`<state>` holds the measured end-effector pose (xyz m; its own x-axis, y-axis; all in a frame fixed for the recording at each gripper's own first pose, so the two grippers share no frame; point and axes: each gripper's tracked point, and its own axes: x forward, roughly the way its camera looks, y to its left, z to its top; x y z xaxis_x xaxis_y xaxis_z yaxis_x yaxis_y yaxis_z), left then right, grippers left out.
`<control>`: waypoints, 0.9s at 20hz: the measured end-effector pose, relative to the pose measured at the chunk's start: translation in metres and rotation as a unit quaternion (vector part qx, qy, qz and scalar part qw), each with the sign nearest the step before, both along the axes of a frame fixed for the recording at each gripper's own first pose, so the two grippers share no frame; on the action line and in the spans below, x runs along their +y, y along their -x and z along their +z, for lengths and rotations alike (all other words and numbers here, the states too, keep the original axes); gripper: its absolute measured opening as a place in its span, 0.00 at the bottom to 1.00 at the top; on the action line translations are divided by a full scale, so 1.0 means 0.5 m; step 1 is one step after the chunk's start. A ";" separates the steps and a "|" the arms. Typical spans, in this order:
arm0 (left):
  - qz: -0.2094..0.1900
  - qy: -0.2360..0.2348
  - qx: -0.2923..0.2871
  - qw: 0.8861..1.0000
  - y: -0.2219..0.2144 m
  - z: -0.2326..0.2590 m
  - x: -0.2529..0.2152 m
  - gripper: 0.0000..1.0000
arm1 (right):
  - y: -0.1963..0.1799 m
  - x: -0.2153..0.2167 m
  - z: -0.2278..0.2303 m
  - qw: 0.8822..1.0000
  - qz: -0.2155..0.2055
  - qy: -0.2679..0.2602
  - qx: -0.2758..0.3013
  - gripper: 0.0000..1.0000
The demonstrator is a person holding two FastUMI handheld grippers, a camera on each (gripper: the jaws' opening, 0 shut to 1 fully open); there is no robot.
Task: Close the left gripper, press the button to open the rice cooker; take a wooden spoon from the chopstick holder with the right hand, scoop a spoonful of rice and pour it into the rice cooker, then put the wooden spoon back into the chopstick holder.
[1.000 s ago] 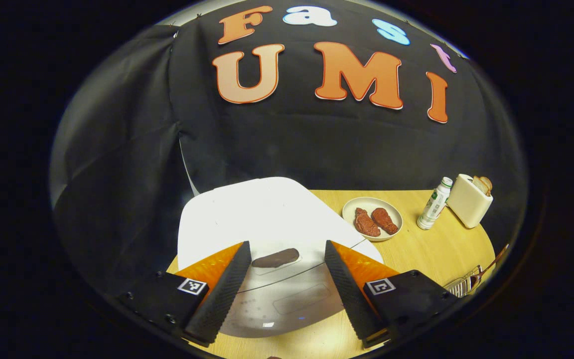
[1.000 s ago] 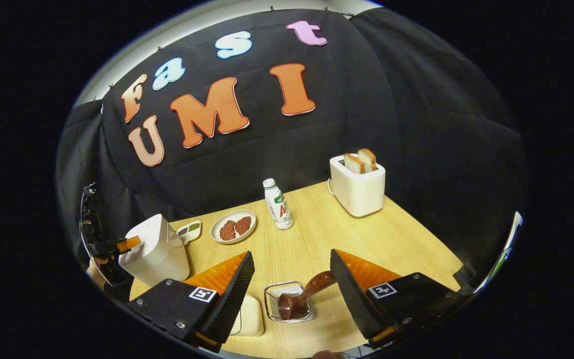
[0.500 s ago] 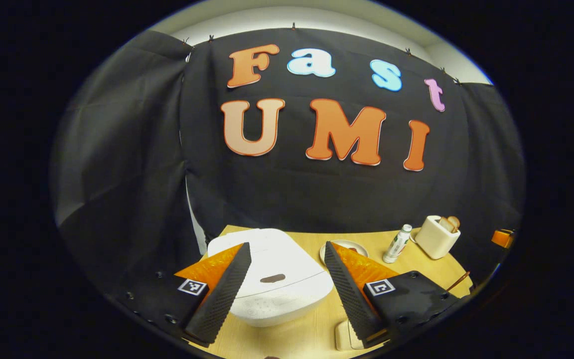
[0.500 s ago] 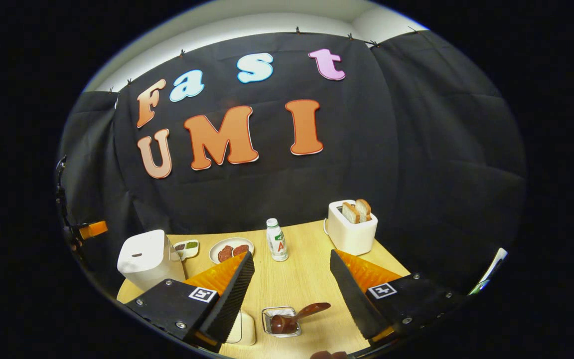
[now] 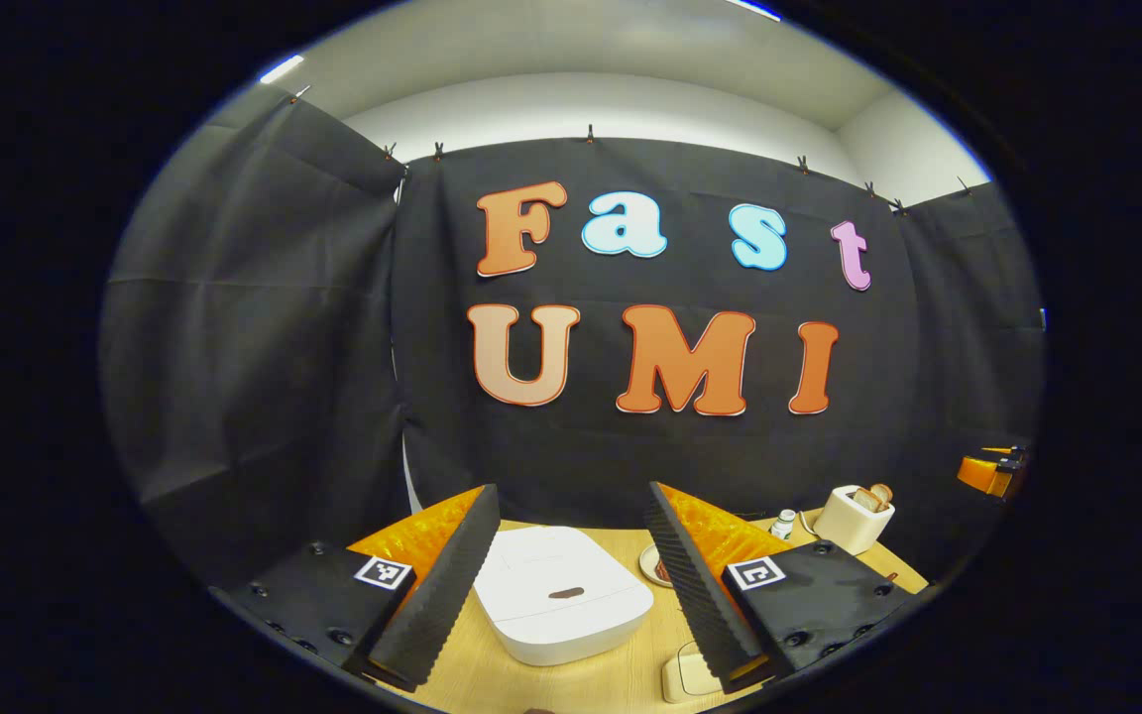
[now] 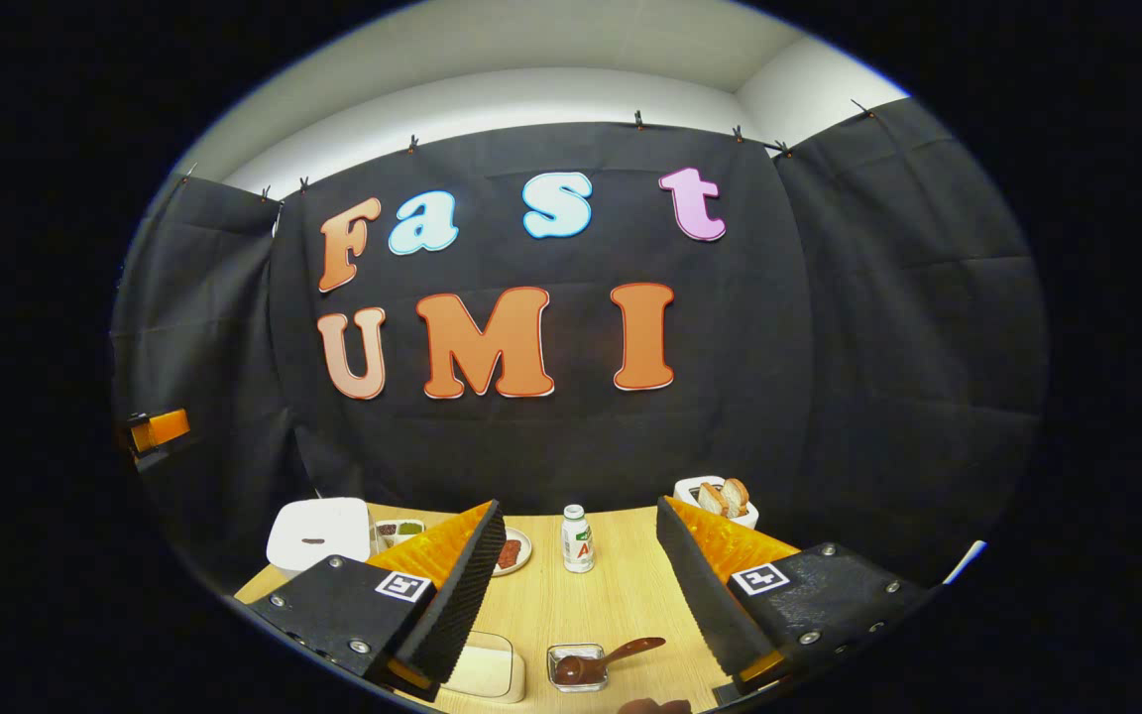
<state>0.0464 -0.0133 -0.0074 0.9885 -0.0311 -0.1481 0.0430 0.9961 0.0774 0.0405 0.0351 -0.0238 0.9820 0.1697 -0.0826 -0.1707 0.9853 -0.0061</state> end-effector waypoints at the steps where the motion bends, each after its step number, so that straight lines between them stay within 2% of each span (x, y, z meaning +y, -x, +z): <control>1: 0.002 0.000 -0.006 1.000 0.009 0.013 0.006 1.00 | 0.006 -0.001 0.006 1.000 -0.003 0.003 -0.007 0.95; 11: -0.004 0.025 -0.011 1.000 0.048 0.040 0.031 0.99 | 0.056 -0.004 -0.002 1.000 -0.022 0.006 -0.016 0.95; 14: 0.004 0.033 -0.016 0.999 0.055 0.051 0.055 1.00 | 0.060 0.007 -0.001 1.000 -0.018 0.007 -0.015 0.95; 18: 0.025 0.018 -0.020 0.999 0.070 0.058 0.088 1.00 | 0.067 0.016 0.009 1.000 -0.008 0.002 -0.016 0.95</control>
<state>0.0115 0.0308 0.0213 0.9940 0.0145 -0.1087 -0.0099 0.9991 0.0422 0.0070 0.0430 -0.0193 0.9866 0.1543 -0.0525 -0.1554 0.9877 -0.0158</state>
